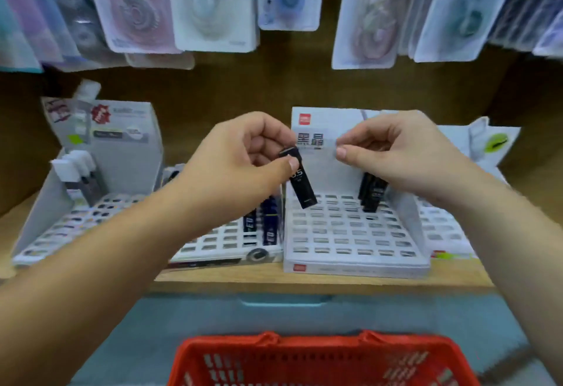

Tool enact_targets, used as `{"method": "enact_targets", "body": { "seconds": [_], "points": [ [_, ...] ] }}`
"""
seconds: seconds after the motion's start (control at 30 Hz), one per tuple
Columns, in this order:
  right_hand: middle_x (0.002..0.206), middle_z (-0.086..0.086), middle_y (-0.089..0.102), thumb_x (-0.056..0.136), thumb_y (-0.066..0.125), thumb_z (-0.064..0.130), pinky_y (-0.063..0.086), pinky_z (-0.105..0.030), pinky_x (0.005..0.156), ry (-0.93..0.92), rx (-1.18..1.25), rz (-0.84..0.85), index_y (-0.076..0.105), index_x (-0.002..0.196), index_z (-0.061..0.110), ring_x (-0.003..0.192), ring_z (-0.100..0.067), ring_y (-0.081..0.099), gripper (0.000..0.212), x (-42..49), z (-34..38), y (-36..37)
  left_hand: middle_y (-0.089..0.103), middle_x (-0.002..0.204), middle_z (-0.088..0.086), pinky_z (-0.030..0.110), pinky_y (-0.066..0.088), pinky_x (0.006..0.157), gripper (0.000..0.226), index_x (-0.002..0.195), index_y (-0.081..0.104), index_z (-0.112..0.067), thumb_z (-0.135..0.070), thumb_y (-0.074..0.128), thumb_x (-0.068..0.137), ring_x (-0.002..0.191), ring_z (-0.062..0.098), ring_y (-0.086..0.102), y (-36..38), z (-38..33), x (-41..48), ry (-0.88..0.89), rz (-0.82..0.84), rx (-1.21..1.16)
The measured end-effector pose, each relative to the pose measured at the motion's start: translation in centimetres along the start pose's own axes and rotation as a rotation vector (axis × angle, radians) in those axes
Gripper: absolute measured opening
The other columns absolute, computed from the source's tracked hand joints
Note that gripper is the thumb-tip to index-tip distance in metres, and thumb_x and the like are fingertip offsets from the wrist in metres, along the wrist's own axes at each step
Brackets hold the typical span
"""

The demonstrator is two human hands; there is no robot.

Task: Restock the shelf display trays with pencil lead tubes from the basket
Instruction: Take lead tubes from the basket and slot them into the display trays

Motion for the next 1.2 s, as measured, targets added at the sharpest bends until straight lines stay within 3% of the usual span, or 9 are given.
{"method": "enact_targets", "body": {
  "seconds": [0.13, 0.27, 0.5, 0.6, 0.7, 0.8, 1.03, 1.13, 1.2],
  "points": [
    [0.083, -0.009, 0.078, 0.087, 0.082, 0.017, 0.054, -0.031, 0.067, 0.069, 0.028, -0.145, 0.081, 0.087, 0.015, 0.071, -0.011, 0.066, 0.003, -1.7, -4.5, -5.7, 0.074, 0.091, 0.012, 0.045, 0.065, 0.074, 0.017, 0.105, 0.067, -0.016, -0.008, 0.076, 0.092, 0.084, 0.033, 0.073, 5.7, -2.3, 2.2, 0.034, -0.005, -0.053],
    [0.083, -0.001, 0.077, 0.090, 0.079, 0.016, 0.052, -0.016, 0.068, 0.084, -0.063, -0.289, 0.079, 0.092, 0.014, 0.066, -0.001, 0.063, 0.003, -3.2, -7.9, -9.6, 0.074, 0.090, 0.006, 0.042, 0.063, 0.080, 0.018, 0.104, 0.067, -0.014, -0.003, 0.074, 0.092, 0.084, 0.031, 0.071, 12.0, -5.1, 4.6, 0.103, 0.079, -0.020],
    [0.082, 0.004, 0.075, 0.092, 0.077, 0.021, 0.051, -0.025, 0.072, 0.264, 0.024, -0.416, 0.078, 0.091, 0.022, 0.075, -0.009, 0.067, 0.002, -6.7, -15.3, -13.0, 0.073, 0.085, -0.007, 0.031, 0.061, 0.073, 0.018, 0.094, 0.069, -0.023, -0.010, 0.079, 0.088, 0.076, 0.015, 0.072, 20.4, -7.0, 9.2, 0.198, 0.125, 0.234],
    [0.082, 0.005, 0.074, 0.092, 0.076, 0.026, 0.056, -0.031, 0.066, 0.324, 0.052, -0.395, 0.077, 0.092, 0.023, 0.073, -0.008, 0.067, 0.004, -7.9, -17.5, -13.0, 0.074, 0.079, -0.006, 0.038, 0.062, 0.077, 0.018, 0.089, 0.071, -0.022, -0.011, 0.084, 0.082, 0.076, 0.013, 0.072, 22.6, -6.3, 10.9, 0.180, 0.144, 0.329],
    [0.087, 0.012, 0.074, 0.091, 0.077, 0.027, 0.059, -0.036, 0.079, 0.309, 0.039, -0.363, 0.077, 0.096, 0.024, 0.084, -0.007, 0.069, 0.006, -8.0, -18.1, -12.6, 0.074, 0.078, -0.008, 0.037, 0.061, 0.076, 0.017, 0.083, 0.072, -0.022, -0.010, 0.084, 0.080, 0.072, 0.007, 0.070, 24.2, -4.6, 11.0, 0.145, 0.219, 0.433],
    [0.091, 0.014, 0.073, 0.090, 0.079, 0.026, 0.055, -0.026, 0.084, 0.311, -0.023, -0.290, 0.078, 0.099, 0.021, 0.090, -0.004, 0.069, 0.011, -8.1, -18.0, -12.3, 0.075, 0.080, -0.007, 0.031, 0.061, 0.074, 0.019, 0.082, 0.072, -0.025, -0.010, 0.083, 0.084, 0.074, 0.008, 0.071, 24.6, -3.6, 10.6, 0.120, 0.169, 0.374],
    [0.095, 0.018, 0.071, 0.092, 0.077, 0.025, 0.041, 0.002, 0.067, 0.302, -0.076, -0.191, 0.077, 0.105, 0.019, 0.083, 0.014, 0.062, 0.014, -9.2, -17.6, -12.3, 0.076, 0.080, -0.002, 0.040, 0.063, 0.074, 0.015, 0.082, 0.071, -0.021, -0.013, 0.083, 0.083, 0.076, 0.016, 0.073, 25.2, -3.9, 10.3, 0.095, 0.162, 0.392],
    [0.111, 0.013, 0.071, 0.092, 0.077, 0.031, 0.040, 0.002, 0.072, 0.312, -0.124, -0.135, 0.074, 0.115, 0.019, 0.094, 0.009, 0.061, 0.026, -9.5, -16.9, -12.4, 0.075, 0.080, -0.002, 0.040, 0.062, 0.075, 0.015, 0.083, 0.070, -0.020, -0.013, 0.083, 0.083, 0.076, 0.016, 0.072, 24.8, -3.9, 10.2, 0.115, 0.157, 0.415],
    [0.127, 0.011, 0.067, 0.086, 0.081, 0.042, 0.042, -0.009, 0.090, 0.325, -0.175, -0.008, 0.070, 0.126, 0.021, 0.114, 0.000, 0.060, 0.047, -9.7, -16.4, -12.1, 0.073, 0.080, -0.002, 0.041, 0.061, 0.075, 0.013, 0.085, 0.070, -0.018, -0.013, 0.082, 0.084, 0.076, 0.017, 0.071, 24.7, -3.8, 9.9, 0.148, 0.151, 0.451]
  ]
}}
Point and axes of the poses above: each hand's wrist, its own x-axis towards the middle knuckle, its own y-axis out of the palm, z = x × y, the point moved 4 cm from there along x, towards the middle knuckle
